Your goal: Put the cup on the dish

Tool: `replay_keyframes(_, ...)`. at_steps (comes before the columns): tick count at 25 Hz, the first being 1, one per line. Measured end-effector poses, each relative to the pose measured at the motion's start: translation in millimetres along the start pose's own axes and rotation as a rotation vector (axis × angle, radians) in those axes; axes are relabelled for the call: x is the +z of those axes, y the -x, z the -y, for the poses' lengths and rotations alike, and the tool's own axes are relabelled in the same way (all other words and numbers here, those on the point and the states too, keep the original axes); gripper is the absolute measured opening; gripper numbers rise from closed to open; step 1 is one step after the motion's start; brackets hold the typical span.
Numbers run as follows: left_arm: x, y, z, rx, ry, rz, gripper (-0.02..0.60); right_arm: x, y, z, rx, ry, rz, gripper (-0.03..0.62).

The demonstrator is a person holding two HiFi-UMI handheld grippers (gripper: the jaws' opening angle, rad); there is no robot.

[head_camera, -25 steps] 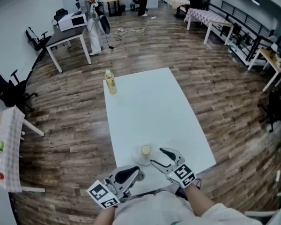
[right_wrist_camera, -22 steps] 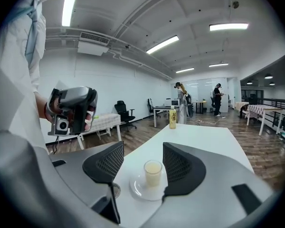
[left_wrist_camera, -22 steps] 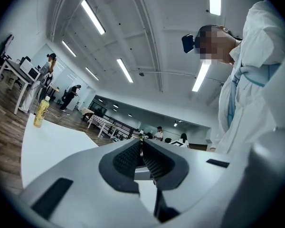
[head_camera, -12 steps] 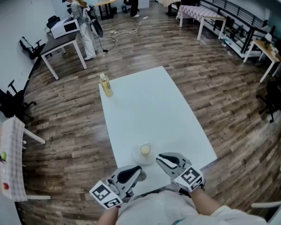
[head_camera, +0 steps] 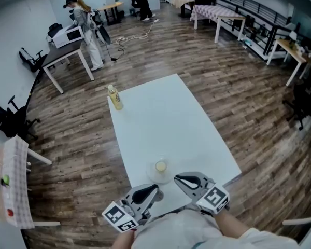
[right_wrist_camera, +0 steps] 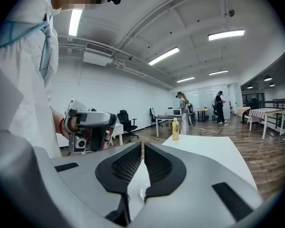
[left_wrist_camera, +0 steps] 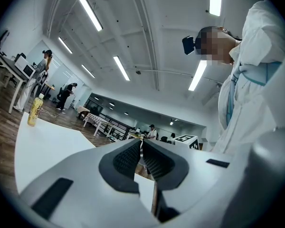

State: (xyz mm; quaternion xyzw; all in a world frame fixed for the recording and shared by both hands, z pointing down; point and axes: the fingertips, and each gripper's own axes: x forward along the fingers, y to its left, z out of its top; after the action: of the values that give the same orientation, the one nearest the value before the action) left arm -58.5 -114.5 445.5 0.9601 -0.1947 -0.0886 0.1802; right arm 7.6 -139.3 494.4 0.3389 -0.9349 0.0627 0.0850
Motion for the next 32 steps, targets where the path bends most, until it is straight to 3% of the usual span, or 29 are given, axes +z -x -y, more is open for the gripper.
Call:
replay_keyframes(22, -2.3, 1.0, -4.9, -0.011, -0.009, -0.03, 0.005, 37.7, 11.4, -8.6, 0.006, -0.075, 0.084, 0.043)
replay_keyframes(32, -5.2, -0.9, -4.6, -0.015, -0.009, -0.043, 0.005, 32.0, 10.3, -8.4, 0.003, -0.071, 0.056, 0.037)
